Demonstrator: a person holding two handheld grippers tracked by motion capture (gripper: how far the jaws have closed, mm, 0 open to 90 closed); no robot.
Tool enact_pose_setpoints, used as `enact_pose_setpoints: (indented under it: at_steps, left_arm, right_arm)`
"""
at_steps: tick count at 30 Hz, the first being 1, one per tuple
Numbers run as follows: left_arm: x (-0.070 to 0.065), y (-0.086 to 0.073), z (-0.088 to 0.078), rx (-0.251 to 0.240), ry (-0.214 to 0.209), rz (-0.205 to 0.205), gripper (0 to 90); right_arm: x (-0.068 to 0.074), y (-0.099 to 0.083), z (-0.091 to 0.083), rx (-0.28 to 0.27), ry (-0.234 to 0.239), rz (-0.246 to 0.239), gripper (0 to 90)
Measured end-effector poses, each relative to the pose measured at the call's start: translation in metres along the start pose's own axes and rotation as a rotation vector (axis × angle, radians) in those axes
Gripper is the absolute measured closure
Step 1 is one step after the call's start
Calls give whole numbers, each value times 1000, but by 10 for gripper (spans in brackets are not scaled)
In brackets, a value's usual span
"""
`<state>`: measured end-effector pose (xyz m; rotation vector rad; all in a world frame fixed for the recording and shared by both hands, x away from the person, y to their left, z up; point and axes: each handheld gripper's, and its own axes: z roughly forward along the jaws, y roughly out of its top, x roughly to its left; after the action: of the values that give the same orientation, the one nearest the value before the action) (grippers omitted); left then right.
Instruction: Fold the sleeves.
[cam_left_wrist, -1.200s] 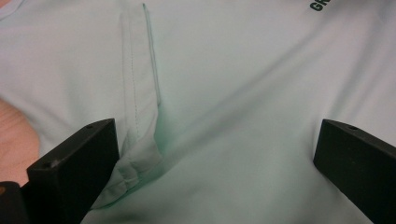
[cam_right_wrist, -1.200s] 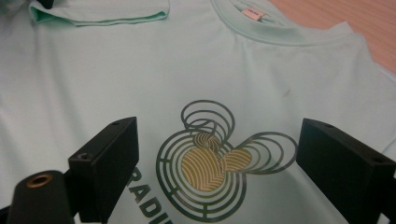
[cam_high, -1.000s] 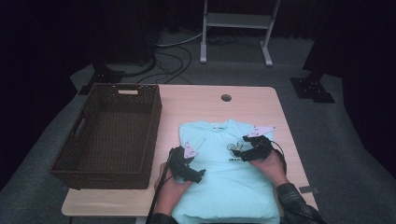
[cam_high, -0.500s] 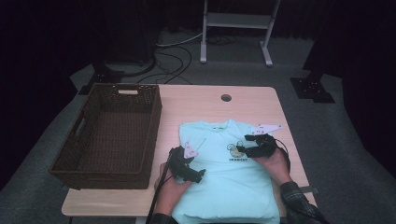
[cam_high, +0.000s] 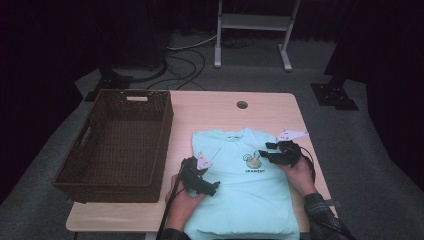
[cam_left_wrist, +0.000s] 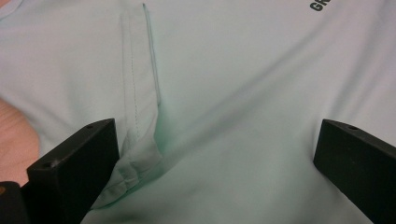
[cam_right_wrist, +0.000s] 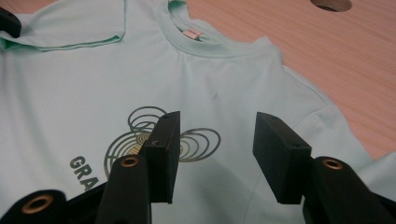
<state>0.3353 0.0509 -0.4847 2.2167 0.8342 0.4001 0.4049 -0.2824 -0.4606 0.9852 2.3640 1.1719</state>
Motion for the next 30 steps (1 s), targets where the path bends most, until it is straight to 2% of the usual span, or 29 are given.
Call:
enact_pose_setpoints:
  at_steps: [17,23,30]
  left_arm:
    - [0,0,0,0,0,0,0]
    - [0,0,0,0,-1,-1,0]
    - [0,0,0,0,0,-1,0]
  right_arm:
    - [-9,0,-7,-25,-31,-3,578]
    - [-22,-2,-14,-27,-17,41,604]
    - [-34,-4,-22,-45,-36,72,631]
